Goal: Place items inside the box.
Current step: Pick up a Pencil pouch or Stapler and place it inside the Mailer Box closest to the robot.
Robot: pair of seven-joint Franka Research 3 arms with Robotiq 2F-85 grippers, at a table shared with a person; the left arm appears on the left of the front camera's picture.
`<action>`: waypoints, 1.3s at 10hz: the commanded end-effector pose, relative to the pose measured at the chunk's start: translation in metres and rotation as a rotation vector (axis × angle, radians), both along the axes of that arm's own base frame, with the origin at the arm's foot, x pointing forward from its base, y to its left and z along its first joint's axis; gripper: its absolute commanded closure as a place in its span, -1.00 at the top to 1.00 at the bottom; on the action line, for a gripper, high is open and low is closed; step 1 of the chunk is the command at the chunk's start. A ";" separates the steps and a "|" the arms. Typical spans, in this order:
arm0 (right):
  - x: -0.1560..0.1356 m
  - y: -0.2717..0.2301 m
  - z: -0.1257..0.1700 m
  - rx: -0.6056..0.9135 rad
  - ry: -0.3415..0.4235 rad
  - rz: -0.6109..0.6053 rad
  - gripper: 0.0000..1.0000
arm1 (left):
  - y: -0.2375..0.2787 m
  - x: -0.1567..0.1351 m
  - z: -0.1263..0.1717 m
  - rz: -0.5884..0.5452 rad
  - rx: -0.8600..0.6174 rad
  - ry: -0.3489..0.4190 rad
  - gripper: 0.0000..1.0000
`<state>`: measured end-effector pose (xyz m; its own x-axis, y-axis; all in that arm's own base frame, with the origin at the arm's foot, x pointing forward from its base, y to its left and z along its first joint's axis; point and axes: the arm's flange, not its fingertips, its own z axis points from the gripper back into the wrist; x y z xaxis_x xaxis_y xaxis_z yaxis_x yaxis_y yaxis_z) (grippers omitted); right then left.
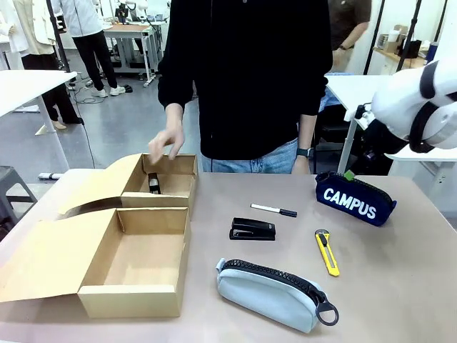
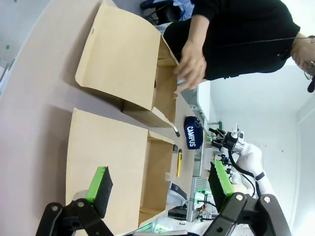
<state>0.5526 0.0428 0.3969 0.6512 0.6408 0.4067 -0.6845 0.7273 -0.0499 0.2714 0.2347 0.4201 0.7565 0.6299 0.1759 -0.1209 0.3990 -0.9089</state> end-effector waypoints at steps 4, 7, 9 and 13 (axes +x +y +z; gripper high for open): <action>0.030 0.007 -0.043 -0.062 0.181 0.013 1.00 | 0.001 0.000 -0.001 -0.007 -0.002 -0.031 1.00; 0.030 0.018 -0.068 -0.128 0.222 0.001 1.00 | 0.001 0.000 -0.001 -0.007 -0.002 -0.031 1.00; 0.030 0.020 -0.072 -0.124 0.255 -0.007 1.00 | 0.001 0.000 -0.001 -0.007 -0.002 -0.031 1.00; 0.026 0.016 -0.070 -0.100 0.297 -0.061 -0.88 | 0.001 0.000 -0.001 -0.007 -0.002 -0.031 1.00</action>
